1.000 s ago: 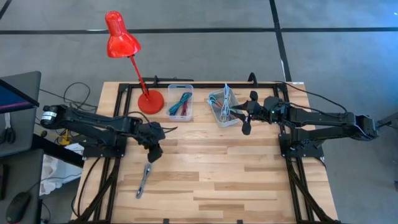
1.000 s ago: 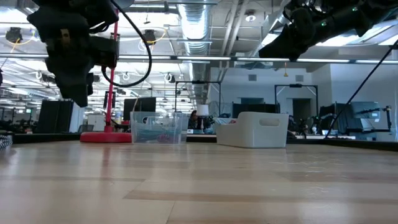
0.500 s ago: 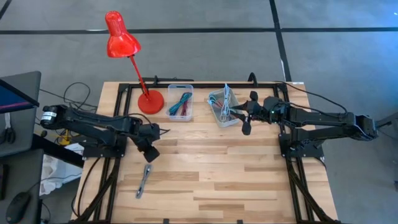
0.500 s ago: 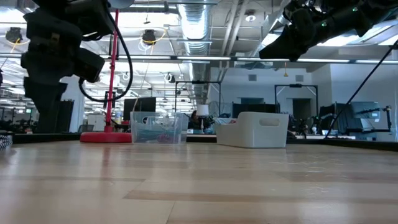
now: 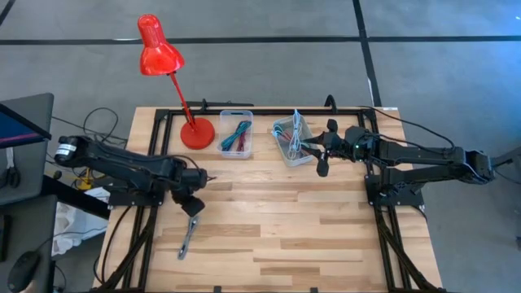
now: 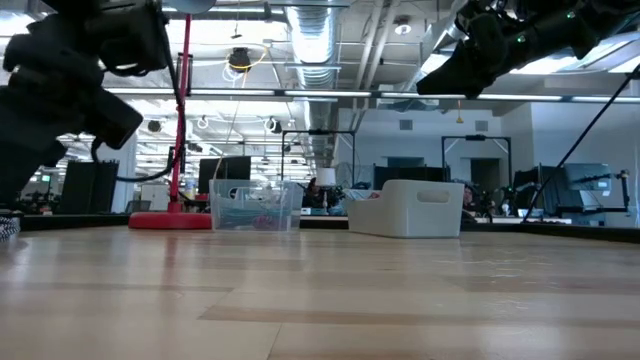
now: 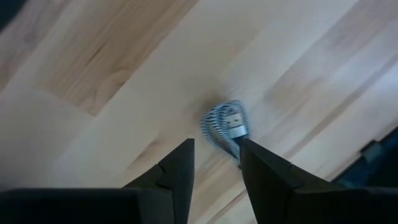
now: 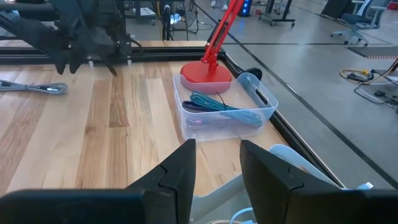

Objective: Pick & Place USB Port
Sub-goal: Put the black patterned USB cable into the transparent bin

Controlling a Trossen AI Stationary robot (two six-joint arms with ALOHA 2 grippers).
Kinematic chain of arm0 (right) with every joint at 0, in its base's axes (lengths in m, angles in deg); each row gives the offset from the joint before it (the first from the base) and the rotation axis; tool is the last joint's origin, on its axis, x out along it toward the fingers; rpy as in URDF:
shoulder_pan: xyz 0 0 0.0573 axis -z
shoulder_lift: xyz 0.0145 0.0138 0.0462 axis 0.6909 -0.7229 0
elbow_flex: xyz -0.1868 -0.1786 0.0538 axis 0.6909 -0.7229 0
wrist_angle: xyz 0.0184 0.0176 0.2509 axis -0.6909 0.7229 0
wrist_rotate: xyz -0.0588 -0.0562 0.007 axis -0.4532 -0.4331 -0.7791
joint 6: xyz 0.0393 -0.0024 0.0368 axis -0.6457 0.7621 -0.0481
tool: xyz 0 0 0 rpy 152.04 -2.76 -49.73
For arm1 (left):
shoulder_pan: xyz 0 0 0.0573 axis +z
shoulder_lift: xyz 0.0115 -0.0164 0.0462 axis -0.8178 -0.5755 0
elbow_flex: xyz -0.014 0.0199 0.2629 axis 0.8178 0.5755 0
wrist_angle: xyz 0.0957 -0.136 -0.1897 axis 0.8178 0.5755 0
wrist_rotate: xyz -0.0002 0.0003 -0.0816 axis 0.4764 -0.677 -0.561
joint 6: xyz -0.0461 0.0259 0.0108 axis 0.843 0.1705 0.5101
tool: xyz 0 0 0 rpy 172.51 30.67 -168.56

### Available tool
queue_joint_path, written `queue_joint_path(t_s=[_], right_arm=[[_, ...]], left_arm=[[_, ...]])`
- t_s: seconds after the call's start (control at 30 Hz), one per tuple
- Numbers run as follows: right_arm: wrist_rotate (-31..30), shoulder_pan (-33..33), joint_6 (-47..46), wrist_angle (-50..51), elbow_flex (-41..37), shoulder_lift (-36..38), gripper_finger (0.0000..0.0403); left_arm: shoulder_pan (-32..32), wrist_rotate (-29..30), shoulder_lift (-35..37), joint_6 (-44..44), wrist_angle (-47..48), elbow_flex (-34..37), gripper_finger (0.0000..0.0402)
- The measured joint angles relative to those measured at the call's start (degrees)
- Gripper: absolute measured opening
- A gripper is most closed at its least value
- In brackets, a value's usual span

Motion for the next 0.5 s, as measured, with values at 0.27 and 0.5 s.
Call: queue_joint_path(t_s=[0.27, 0.5], right_arm=[[0.0, 0.0, 0.0, 0.0, 0.0, 0.0, 0.0118], [0.0, 0.0, 0.0, 0.0, 0.0, 0.0, 0.0118]], left_arm=[[-1.9, 0.1, -2.3, 2.5, -1.2, 2.5, 0.0129], [-2.2, -0.1, -2.6, 2.5, -6.5, 2.5, 0.0130]])
